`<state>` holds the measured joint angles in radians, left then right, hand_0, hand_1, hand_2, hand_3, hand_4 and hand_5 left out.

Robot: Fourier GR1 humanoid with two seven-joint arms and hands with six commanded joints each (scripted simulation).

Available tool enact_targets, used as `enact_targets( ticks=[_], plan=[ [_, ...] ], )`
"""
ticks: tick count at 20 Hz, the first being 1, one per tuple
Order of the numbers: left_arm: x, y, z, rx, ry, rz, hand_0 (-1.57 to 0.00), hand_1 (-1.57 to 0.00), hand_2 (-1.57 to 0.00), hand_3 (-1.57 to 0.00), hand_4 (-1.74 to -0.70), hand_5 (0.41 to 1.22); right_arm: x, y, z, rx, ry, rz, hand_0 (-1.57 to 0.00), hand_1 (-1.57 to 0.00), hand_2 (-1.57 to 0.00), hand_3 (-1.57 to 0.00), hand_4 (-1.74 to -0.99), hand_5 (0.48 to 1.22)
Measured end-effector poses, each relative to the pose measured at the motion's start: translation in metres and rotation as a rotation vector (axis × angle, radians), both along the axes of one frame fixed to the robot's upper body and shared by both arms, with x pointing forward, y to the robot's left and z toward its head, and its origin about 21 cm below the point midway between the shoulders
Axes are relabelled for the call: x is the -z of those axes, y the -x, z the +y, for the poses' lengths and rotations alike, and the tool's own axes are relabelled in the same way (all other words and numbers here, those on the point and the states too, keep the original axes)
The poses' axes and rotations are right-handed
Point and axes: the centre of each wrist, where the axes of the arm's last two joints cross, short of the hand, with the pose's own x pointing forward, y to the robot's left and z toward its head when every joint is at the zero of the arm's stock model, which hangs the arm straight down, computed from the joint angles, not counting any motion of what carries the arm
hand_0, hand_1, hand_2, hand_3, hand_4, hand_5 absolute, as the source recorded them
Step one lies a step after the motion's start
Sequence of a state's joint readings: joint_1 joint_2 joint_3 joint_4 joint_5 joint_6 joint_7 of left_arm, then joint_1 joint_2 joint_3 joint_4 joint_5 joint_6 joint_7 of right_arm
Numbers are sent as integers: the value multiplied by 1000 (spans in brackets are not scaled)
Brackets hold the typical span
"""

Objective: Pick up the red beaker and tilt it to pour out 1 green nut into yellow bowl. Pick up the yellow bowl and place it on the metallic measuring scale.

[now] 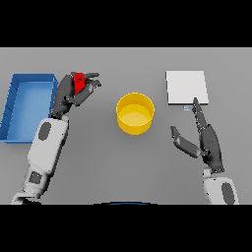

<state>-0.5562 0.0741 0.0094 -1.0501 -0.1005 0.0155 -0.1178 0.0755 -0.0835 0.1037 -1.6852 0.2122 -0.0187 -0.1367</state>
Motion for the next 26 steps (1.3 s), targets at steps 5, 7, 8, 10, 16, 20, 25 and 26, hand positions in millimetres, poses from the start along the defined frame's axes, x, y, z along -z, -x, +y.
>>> enact_targets(
  ticks=[5,7,8,10,16,20,25,26],
  plan=[
    [-15,-13,-2,48,-191,-33,-1565,-1565,-1566,-1563,-1734,1124,-1,-1,1,9,15,6,1,1,1,1,-1199,658],
    [-32,-18,-7,84,-332,-53,-1567,-1567,-1568,-1566,-1737,1120,-2,-2,0,10,14,22,1,1,1,1,-1190,658],
    [-34,-18,-11,112,-401,-60,-1568,-1568,-1568,-1567,-1737,1125,-2,2,-1,10,16,10,1,1,1,1,-1186,660],
    [-42,-22,-16,144,-537,-63,-1569,-1569,-1569,-1569,-1739,1129,0,3,-1,3,18,25,1,1,1,1,-1178,663],
    [-63,-27,-55,256,-956,-136,-1570,-1571,-1571,-1570,-1740,1183,-4,0,2,-7,-5,39,1,1,1,1,-1183,673],
    [-71,-29,-75,324,-1245,-164,-1571,-1571,-1571,-1492,-1698,1205,-2,3,1,-1,-16,41,1,1,1,1,-1190,675],
    [-83,-35,-95,437,-1548,-240,-1571,-1571,-1571,-1332,-1718,1216,-1,1,2,10,-67,66,1,1,1,1,-1202,651],
    [-86,-37,-96,459,-1588,-251,-1571,-1571,-1571,-1295,-1719,1217,-1,1,2,8,-73,64,1,1,1,1,-1206,639]
  ],
)
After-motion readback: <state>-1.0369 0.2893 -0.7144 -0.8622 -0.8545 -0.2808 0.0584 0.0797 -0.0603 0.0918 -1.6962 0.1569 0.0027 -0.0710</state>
